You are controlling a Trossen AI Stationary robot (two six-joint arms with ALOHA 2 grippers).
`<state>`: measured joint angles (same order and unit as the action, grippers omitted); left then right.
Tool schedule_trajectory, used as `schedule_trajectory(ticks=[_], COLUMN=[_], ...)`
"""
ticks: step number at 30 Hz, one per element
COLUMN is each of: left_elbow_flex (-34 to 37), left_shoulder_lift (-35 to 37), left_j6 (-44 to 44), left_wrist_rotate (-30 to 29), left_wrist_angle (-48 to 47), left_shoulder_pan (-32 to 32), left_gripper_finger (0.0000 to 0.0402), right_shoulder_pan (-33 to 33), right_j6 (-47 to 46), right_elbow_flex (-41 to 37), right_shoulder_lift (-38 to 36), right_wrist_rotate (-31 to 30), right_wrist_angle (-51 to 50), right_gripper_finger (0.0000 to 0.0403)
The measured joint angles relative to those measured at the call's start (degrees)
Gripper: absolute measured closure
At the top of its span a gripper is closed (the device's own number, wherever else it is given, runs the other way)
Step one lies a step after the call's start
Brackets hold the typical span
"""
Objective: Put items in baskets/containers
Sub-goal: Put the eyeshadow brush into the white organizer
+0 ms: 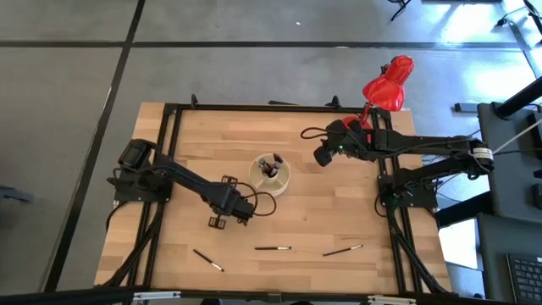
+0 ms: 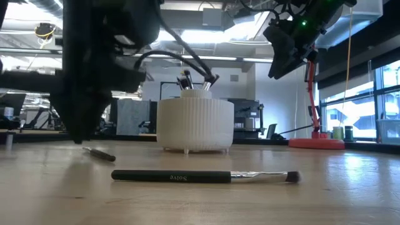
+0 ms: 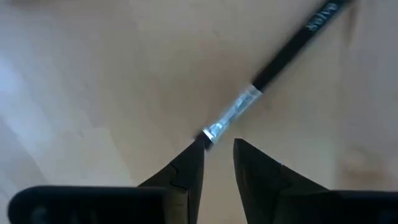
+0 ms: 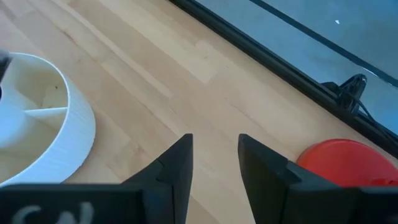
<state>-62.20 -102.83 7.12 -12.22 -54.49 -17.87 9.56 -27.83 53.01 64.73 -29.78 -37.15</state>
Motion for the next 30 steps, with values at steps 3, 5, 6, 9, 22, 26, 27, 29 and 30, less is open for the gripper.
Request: schedule_trajectory(ticks=[3, 5, 6, 9, 22, 26, 27, 29, 30], left_elbow_flex=[1.98, 2.90, 3.21, 4.00, 6.48, 6.50, 6.50, 6.37, 6.01], left_shoulder_lift=[0.00, 0.00, 0.00, 0.12, 0.38, 0.31, 0.28, 0.19, 0.09], left_j6=[-1.70, -3.12, -4.00, -8.02, -9.90, -9.31, -9.31, -9.23, -9.26], left_wrist_rotate=[-2.60, -3.98, -4.36, -3.73, -2.84, -3.33, -3.40, -3.91, -4.26], left_wrist_angle=[1.81, 1.69, 1.72, 2.34, 6.61, 6.59, 6.61, 6.48, 5.90], left_shoulder_pan=[-0.11, -0.10, -0.09, -0.04, -0.15, -0.18, -0.17, -0.46, -0.67], left_gripper_finger=[0.0296, 0.0278, 0.0269, 0.0250, 0.0357, 0.0395, 0.0395, 0.0395, 0.0396], right_shoulder_pan=[0.00, 0.00, 0.00, 0.00, 0.00, 0.00, 0.00, 0.00, 0.00], right_j6=[0.25, 0.36, 0.44, 0.46, 0.50, 0.50, 0.50, 0.50, 0.50], right_elbow_flex=[0.00, 0.00, 0.00, 0.00, 0.00, 0.00, 0.00, 0.00, 0.00], right_shoulder_lift=[0.00, 0.00, 0.00, 0.00, 0.00, 0.00, 0.00, 0.00, 0.00], right_wrist_rotate=[-0.06, -0.04, -0.04, -0.06, -0.04, -0.04, 0.00, -0.02, -0.01], right_wrist_angle=[0.00, 0.02, 0.02, 0.02, 0.02, 0.02, 0.02, 0.02, 0.02], right_gripper_finger=[0.0275, 0.0275, 0.0275, 0.0275, 0.0275, 0.0275, 0.0275, 0.0275, 0.0275])
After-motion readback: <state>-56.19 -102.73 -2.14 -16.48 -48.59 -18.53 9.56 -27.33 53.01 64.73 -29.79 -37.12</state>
